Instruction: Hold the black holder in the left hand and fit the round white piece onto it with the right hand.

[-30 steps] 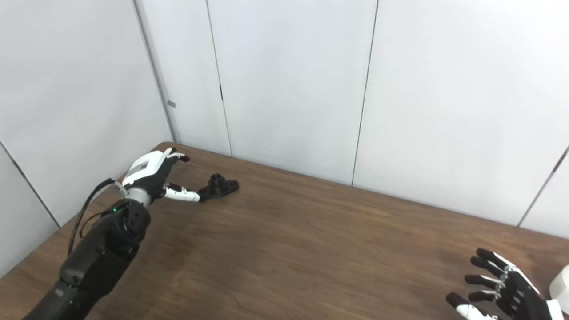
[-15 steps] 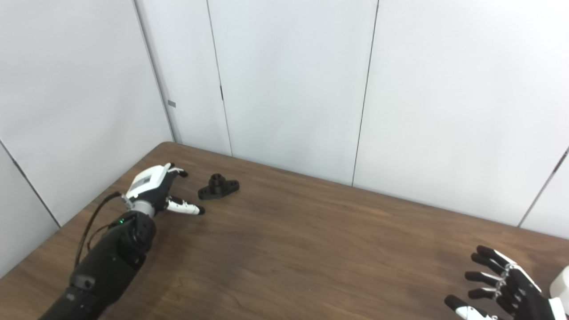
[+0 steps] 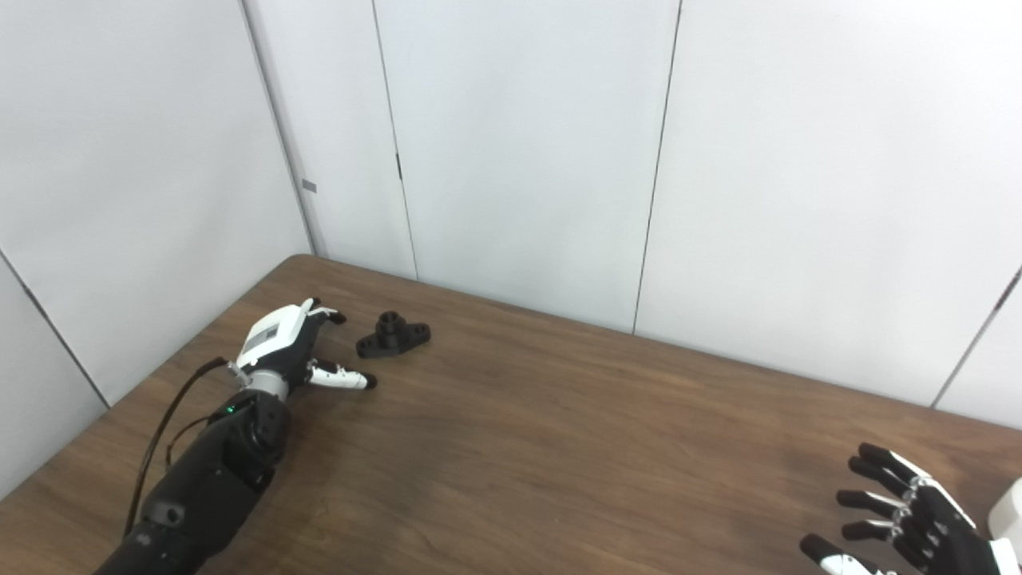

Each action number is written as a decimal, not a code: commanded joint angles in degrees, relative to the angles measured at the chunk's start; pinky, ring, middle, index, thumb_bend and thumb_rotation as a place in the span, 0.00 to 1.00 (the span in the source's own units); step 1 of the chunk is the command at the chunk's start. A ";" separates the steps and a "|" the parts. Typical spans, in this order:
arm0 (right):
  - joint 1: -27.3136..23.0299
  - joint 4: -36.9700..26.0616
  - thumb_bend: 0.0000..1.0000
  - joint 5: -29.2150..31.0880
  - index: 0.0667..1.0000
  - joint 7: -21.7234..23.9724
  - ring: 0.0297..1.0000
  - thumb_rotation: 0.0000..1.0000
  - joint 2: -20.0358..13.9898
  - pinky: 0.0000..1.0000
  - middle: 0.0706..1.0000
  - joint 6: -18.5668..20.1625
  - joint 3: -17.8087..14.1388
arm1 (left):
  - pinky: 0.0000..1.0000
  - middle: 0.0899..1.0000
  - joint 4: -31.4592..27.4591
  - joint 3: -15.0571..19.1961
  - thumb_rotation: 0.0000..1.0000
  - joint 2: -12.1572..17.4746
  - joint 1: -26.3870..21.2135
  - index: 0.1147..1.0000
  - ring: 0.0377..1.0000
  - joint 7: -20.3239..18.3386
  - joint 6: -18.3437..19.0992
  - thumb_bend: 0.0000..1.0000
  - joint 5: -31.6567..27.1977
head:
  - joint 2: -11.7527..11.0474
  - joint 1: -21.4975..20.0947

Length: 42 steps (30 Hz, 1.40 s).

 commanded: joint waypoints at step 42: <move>1.01 -9.03 0.53 -4.12 0.82 -0.21 0.68 0.00 -0.21 0.57 0.80 4.02 0.78 | 0.99 1.00 6.26 -0.87 0.23 -0.08 -8.92 0.76 1.00 2.92 -0.94 0.88 -4.13 | 1.51 -2.67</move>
